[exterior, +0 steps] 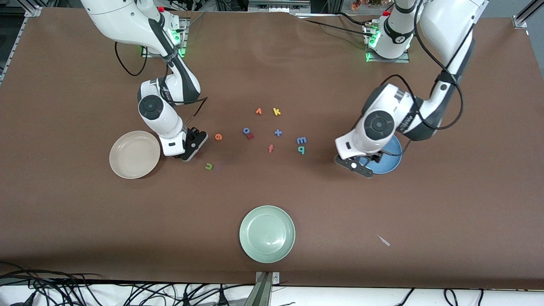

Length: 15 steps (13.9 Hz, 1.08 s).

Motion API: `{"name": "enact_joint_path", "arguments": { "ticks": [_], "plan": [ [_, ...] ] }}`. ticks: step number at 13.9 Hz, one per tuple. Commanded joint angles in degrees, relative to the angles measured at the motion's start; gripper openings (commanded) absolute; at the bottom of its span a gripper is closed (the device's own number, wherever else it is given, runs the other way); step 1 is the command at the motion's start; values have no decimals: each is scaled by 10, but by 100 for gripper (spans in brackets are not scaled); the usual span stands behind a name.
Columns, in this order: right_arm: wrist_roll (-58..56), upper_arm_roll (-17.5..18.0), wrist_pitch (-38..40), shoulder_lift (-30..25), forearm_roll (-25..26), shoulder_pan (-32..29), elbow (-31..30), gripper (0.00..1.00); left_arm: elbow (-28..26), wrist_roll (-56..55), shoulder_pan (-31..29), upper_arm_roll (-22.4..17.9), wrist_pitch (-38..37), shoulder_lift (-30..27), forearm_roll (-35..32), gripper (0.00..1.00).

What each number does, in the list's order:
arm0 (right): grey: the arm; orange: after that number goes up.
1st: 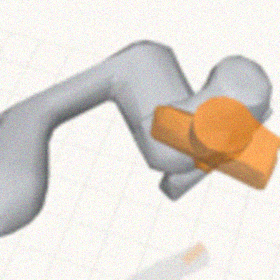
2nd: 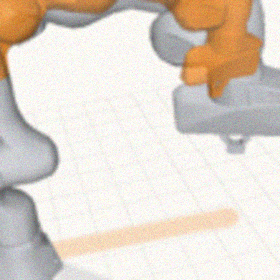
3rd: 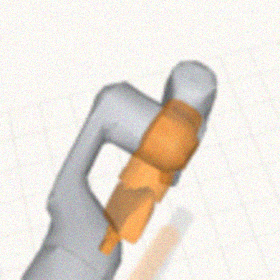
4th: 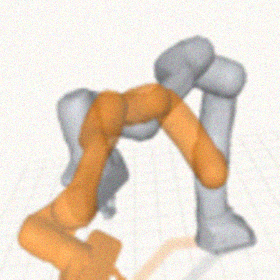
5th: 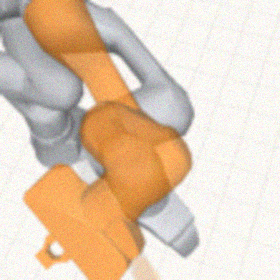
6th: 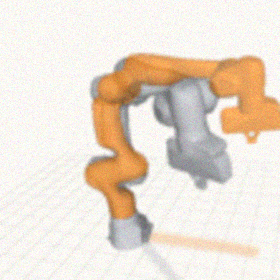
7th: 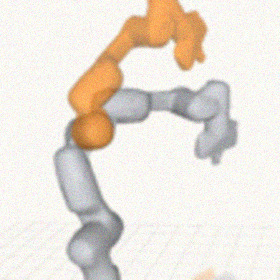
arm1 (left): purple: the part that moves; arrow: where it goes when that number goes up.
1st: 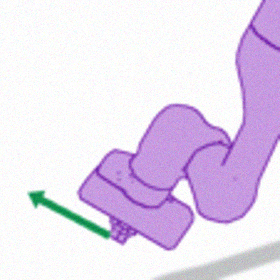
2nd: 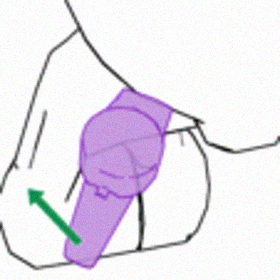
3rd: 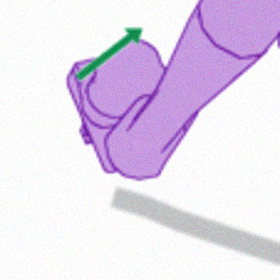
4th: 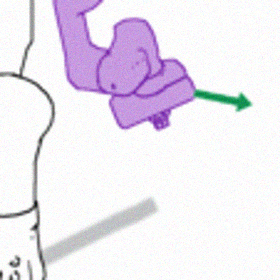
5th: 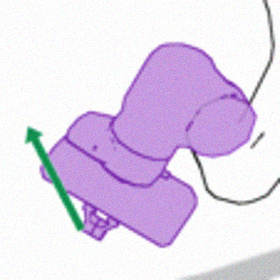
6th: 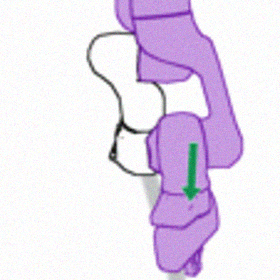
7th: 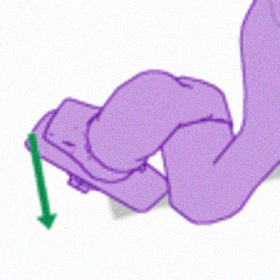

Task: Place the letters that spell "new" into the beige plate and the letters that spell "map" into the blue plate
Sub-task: 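Release the a onto the blue plate while the right gripper grasps the w, then drop the pink w on the white plate while the left gripper grasps the m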

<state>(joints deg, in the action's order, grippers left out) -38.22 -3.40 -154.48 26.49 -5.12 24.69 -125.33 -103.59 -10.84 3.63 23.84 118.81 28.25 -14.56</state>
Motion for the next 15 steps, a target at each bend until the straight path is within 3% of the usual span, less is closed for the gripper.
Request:
{"name": "enact_joint_path", "arguments": {
  "ticks": [1,3,8,11,15],
  "plan": [
    [20,5,15,8,-9,-3,2,9,2,-125,33,23,2,13,15,100],
    [30,3,78,3,-9,-4,37,9,24,-232,83,23,25,44,23,100],
    [106,-32,312,-9,-9,-8,158,9,26,-335,121,23,118,109,15,100],
    [105,-88,376,-9,-9,-9,195,11,24,-342,130,18,128,123,-1,100],
    [115,-113,398,0,-9,-53,207,16,24,-342,128,10,131,130,-8,97]
  ]
}}
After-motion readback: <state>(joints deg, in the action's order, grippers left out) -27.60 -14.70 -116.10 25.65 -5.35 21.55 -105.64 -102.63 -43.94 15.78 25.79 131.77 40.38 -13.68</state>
